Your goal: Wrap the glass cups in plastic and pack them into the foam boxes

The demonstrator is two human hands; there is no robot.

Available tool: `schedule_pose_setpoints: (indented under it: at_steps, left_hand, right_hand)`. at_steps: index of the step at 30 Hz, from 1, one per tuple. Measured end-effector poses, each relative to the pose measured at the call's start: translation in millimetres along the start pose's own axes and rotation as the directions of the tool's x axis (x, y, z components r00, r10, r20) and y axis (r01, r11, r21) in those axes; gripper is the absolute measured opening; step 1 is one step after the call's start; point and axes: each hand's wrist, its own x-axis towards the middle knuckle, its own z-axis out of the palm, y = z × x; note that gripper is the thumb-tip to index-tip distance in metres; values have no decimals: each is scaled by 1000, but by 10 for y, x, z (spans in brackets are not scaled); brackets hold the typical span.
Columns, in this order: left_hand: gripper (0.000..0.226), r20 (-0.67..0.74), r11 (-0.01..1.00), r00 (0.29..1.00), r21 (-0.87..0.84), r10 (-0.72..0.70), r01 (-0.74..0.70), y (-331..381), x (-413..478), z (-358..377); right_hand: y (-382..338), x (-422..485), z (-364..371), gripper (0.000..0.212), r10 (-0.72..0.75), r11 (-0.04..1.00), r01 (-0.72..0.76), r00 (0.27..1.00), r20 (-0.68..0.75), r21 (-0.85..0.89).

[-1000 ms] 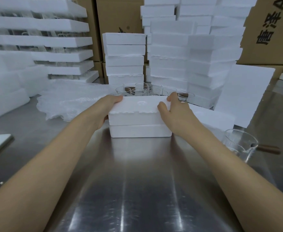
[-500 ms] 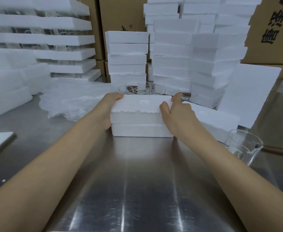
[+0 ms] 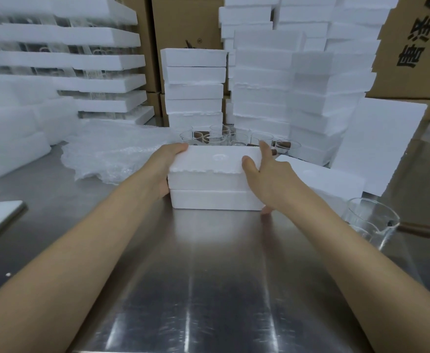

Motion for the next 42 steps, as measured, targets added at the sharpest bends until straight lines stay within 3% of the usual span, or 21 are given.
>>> schedule_pose_setpoints:
  at_steps: [4,13,18,21,24,27,29,31,33,35,39,42]
  left_hand:
    - [27,-7,1000,1000,-25,-13,13,-1,-19,18]
    - [15,0,996,1000,-88,-29,29,79,-51,114]
    - [20,45,990,993,94,-113,109,134,-20,56]
    - [23,165,971,975,212,-147,111,216,-4,-54]
    - [20,299,970,940,220,-167,103,267,-34,-109]
    - [33,280,974,945,195,-166,113,279,-26,-133]
    - [42,283,979,947,177,-153,105,295,-24,-163]
    - [45,305,985,942,144,-138,97,315,-23,-200]
    - [40,339,989,933,115,-123,88,338,-18,-216]
    - [33,353,993,931,103,-91,58,350,-18,-204]
    - [23,358,998,933,66,-12,-12,346,-36,-157]
    - [35,420,994,902,78,-99,73,334,-37,-146]
  right_hand:
    - [8,16,-24,54,-22,992,17,999,40,122]
    - [105,103,-169,52,-21,956,23,1000,-12,292]
    - [92,81,-225,50,-41,961,45,999,-20,271]
    - [73,75,-255,48,-41,949,47,999,-25,313]
    - [69,83,-272,48,-28,925,44,999,-46,378]
    - [67,92,-237,49,-43,918,68,996,-73,391]
    - [77,114,-219,38,-46,904,68,997,-63,422]
    - [112,134,-239,29,-23,804,6,999,22,595]
    - [155,144,-297,31,-23,613,-139,981,194,778]
    - [182,155,-330,31,-102,446,-266,934,344,854]
    - [173,223,-296,27,-120,305,-283,936,331,909]
    - [198,273,-255,30,-52,251,-250,961,271,935]
